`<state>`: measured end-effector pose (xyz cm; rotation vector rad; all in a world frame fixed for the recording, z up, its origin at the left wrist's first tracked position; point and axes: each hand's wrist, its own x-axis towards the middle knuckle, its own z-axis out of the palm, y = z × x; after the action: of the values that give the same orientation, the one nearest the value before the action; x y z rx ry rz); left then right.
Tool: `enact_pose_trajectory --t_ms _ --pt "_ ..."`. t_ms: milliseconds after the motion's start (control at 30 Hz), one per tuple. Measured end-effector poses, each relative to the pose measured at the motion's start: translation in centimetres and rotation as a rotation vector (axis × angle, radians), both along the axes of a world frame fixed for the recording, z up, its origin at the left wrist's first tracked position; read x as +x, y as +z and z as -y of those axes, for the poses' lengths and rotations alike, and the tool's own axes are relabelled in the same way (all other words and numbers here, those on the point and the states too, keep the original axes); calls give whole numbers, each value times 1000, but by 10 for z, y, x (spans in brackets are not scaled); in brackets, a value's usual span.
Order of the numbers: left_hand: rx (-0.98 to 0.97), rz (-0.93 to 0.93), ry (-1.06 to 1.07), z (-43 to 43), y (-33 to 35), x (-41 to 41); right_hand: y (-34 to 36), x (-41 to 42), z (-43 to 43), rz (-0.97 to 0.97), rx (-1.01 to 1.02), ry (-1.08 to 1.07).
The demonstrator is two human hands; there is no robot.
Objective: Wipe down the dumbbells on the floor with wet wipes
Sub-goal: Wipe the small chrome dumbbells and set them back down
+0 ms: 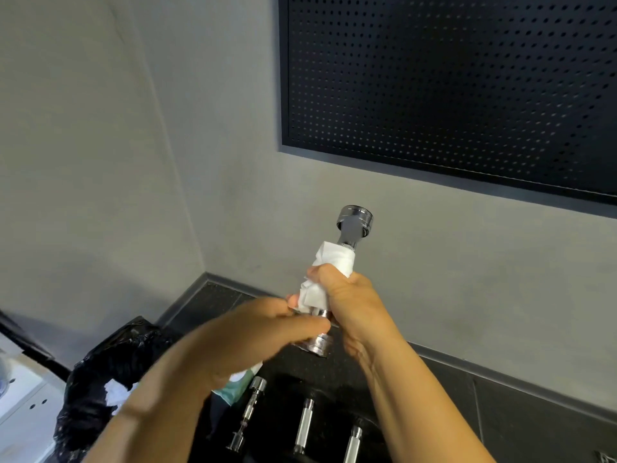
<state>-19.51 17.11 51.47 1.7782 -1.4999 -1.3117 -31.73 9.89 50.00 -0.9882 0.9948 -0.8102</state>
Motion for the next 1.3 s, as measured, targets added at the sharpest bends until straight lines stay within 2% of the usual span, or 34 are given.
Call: enact_pose_trajectory --t_ms 67,100,167,267,333,433,533,633,667,733,800,867,933,1000,1033,1067,1200,1300 --pt "-52 46 156 13 11 9 -3 -3 1 -74 -47 -4" --pt "-106 4 245 22 15 8 -4 -4 1 -105 -64 19" --pt "-152 -124 288 43 23 -8 -8 -7 2 -236 -127 61" --pt "-195 -141 333 69 23 -32 -11 -9 1 -520 -257 119" --pt "-289 -167 450 79 10 -36 -14 -11 0 -545 -267 140" --pt "-278 -411 527 77 -1 -38 -15 -17 0 -282 -128 206" --pt "-229 -695 491 75 -3 -32 -9 -27 -8 18 95 410" --pt "-202 -950 448 70 -6 -26 -9 -34 -11 153 189 603" --pt "-216 -950 456 69 -8 -26 -12 -35 -9 169 209 652" --pt "-283 -804 496 69 -8 -29 -14 -37 -5 115 197 712" --pt "-402 -595 585 70 -6 -33 -15 -39 1 -115 95 672" --pt "-503 -448 688 72 -8 -34 -16 -38 4 -435 -100 596" --pt "-575 -310 750 73 -12 -35 -17 -35 4 -568 -222 544" --pt "-580 -285 760 73 -12 -34 -20 -33 3 -530 -265 556" --pt "-552 -340 748 72 -11 -32 -22 -35 3 -491 -266 578" --pt "-500 -437 715 71 -9 -28 -23 -38 4 -424 -240 612" --pt "-324 -952 458 64 -10 -15 -21 -44 1 87 -3 827" --pt "-318 -1158 357 61 -10 -16 -24 -40 -6 229 -8 941"
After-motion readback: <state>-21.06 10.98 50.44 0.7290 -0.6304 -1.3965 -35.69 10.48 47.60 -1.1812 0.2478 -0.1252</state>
